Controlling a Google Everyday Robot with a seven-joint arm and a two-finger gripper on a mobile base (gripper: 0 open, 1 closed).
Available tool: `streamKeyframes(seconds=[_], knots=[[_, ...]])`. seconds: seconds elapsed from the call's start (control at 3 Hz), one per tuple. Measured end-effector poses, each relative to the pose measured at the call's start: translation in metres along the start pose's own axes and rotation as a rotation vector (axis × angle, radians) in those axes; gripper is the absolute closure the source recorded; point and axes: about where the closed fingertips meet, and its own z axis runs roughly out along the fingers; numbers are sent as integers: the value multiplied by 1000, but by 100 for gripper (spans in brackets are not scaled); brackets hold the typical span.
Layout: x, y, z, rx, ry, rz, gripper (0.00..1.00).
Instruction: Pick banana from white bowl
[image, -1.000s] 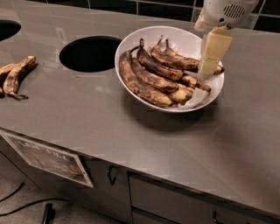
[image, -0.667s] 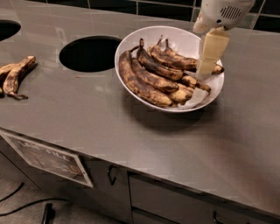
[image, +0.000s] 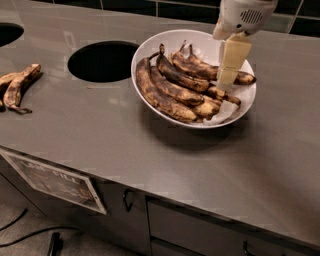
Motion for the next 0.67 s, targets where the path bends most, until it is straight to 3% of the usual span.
streamKeyframes(seconds=[0.67], knots=[[-4,-4,11,-16,4,-7,26]])
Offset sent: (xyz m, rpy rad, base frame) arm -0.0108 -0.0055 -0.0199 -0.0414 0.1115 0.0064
